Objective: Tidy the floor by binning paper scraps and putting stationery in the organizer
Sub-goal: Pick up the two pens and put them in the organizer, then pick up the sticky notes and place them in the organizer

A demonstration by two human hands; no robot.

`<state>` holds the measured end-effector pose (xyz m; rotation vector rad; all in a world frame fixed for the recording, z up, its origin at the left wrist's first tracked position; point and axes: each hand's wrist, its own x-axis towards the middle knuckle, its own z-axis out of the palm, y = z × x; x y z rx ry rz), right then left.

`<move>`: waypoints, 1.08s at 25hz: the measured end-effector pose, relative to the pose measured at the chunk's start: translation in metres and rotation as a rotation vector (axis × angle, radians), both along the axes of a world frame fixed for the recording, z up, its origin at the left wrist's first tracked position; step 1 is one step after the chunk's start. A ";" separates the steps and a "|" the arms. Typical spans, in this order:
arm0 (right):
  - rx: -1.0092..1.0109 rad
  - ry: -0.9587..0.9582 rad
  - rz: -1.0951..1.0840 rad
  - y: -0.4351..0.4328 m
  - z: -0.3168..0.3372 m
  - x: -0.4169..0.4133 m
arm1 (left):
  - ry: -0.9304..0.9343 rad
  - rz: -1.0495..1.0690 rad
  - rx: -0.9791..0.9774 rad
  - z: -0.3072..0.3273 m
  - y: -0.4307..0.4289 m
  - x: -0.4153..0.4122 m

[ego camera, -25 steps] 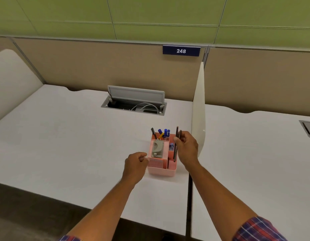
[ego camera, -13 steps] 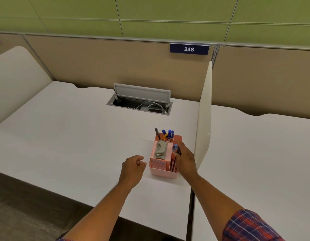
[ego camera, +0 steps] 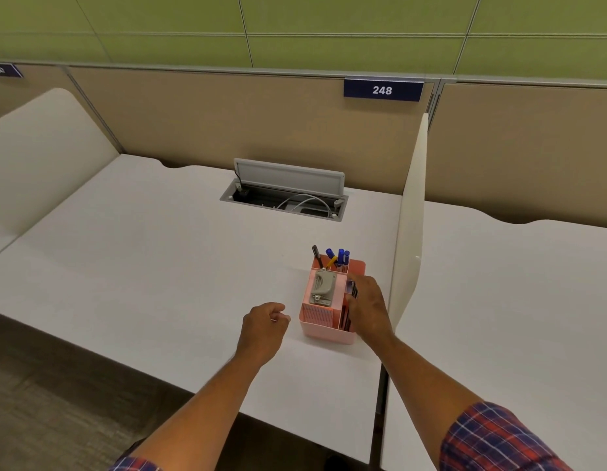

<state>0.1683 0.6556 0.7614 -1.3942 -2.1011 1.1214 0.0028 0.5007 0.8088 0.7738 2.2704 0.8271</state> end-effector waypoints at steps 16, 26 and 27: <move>0.258 -0.288 -0.035 -0.106 -0.001 0.027 | 0.134 -0.173 0.004 0.007 -0.095 -0.002; 0.308 -0.416 -0.022 -0.315 -0.008 0.008 | 0.240 -0.397 0.041 -0.022 -0.249 -0.014; 0.304 -0.418 -0.026 -0.340 -0.012 0.009 | 0.243 -0.414 0.033 -0.029 -0.269 -0.014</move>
